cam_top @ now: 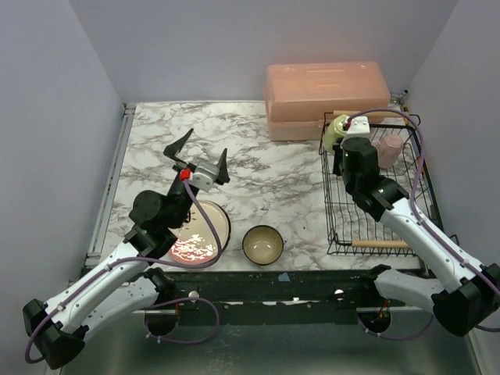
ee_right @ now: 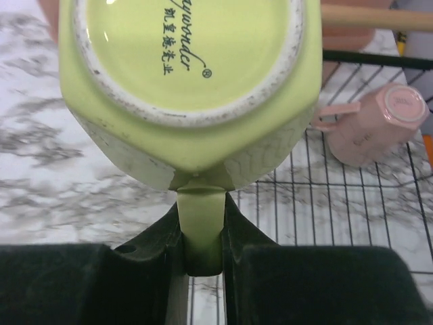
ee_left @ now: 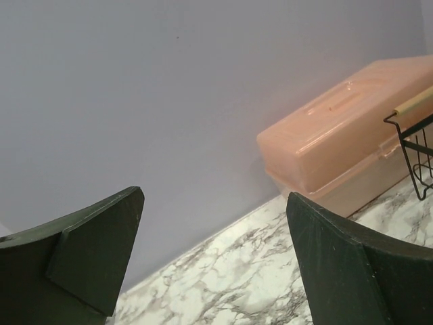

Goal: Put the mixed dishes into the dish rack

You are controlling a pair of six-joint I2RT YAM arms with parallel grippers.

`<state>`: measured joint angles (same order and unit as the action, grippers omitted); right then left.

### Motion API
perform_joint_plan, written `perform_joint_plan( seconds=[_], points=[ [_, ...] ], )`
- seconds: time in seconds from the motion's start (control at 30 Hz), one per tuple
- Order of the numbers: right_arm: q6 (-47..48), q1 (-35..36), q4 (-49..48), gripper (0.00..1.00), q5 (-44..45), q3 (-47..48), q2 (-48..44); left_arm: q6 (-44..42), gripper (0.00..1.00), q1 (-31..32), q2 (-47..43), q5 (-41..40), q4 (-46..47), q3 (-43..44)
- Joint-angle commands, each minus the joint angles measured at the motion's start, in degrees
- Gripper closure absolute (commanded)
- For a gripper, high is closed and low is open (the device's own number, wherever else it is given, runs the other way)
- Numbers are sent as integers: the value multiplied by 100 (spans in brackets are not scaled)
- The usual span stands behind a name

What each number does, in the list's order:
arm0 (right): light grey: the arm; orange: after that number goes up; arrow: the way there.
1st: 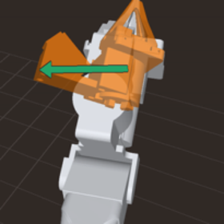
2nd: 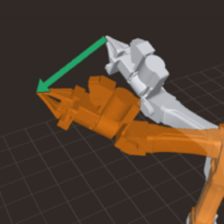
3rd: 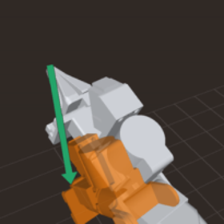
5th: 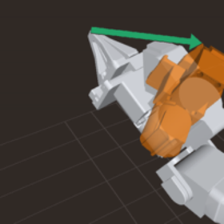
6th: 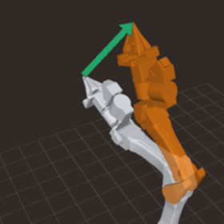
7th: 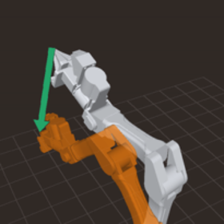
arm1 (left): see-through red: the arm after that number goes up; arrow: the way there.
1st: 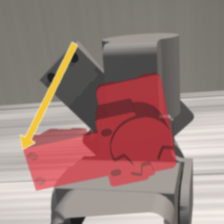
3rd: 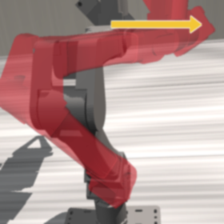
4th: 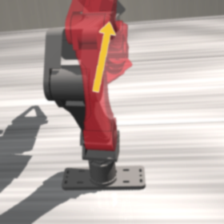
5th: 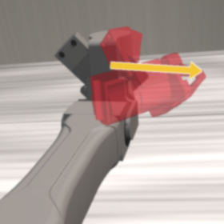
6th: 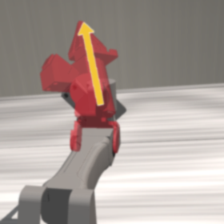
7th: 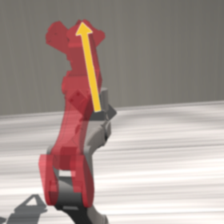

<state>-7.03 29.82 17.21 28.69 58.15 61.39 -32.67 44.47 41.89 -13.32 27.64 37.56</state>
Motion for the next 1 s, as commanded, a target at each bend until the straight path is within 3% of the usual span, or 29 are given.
perform_joint_plan(
  seconds=[0.0, 0.1, 0.27, 0.57, 0.97],
  points=[
    [342, -408, -681, 100, 588, -343, 293, 989, 2, -350, 80, -59, -413, 271],
    [613, -615, -1264, 100, 319, -660, 511, 897, 2, -394, 82, 75, -294, 167],
    [159, -1046, -1648, 100, -124, -781, 1139, 850, 2, -393, 74, 193, -414, 203],
    [-106, -1066, -2511, 100, -353, -933, 1999, 799, 2, -389, 3, 324, -452, 204],
    [-370, -1180, -2853, 100, -384, -1042, 2589, 762, 2, -387, 64, 387, -411, 184]
  ],
)
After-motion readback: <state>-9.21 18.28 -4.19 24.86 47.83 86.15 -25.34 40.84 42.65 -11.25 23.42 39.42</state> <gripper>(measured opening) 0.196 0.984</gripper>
